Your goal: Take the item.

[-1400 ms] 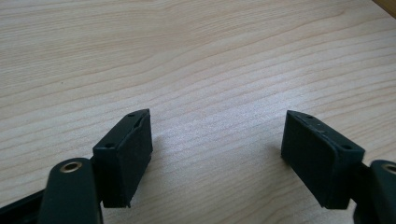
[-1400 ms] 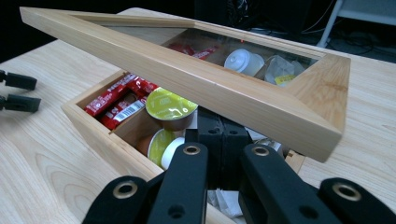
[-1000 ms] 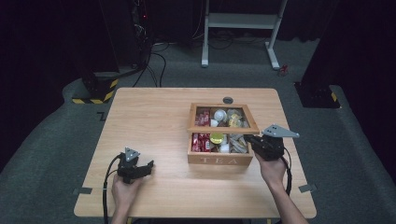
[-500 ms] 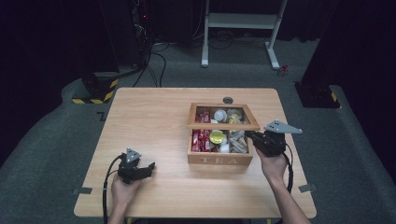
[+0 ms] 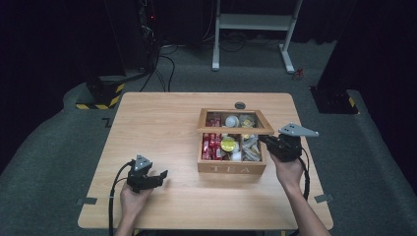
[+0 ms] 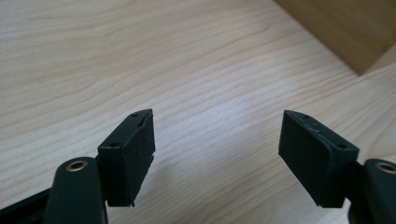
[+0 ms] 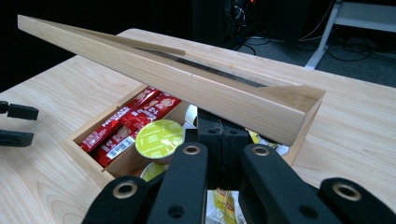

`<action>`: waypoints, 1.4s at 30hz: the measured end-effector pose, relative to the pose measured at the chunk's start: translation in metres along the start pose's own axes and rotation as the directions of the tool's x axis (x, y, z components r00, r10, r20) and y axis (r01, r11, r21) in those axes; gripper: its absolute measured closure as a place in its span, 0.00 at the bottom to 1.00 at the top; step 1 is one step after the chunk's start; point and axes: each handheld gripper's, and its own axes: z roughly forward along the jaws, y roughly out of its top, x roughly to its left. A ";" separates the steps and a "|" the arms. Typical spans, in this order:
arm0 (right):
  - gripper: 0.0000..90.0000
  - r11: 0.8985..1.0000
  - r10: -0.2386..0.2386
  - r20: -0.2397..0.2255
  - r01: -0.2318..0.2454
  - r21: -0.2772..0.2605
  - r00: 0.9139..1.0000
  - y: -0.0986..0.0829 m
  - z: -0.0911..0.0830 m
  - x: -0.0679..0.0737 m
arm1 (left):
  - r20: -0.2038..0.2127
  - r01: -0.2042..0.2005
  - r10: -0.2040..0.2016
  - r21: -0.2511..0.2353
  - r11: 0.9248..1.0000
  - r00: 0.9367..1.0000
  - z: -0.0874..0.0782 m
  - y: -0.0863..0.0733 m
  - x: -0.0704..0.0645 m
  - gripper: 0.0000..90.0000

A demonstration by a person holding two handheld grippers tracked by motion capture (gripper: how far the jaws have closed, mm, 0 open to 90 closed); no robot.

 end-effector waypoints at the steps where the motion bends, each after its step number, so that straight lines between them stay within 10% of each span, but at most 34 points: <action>1: 1.00 1.000 0.000 0.000 0.000 0.000 1.000 0.000 0.000 0.000 | 0.000 0.000 0.000 0.000 1.000 1.000 0.000 0.000 0.000 0.31; 42: 1.00 1.000 0.013 0.002 -0.013 0.013 1.000 0.015 0.001 -0.009 | 0.171 -0.079 0.088 -0.054 0.995 0.981 0.012 0.055 -0.049 0.30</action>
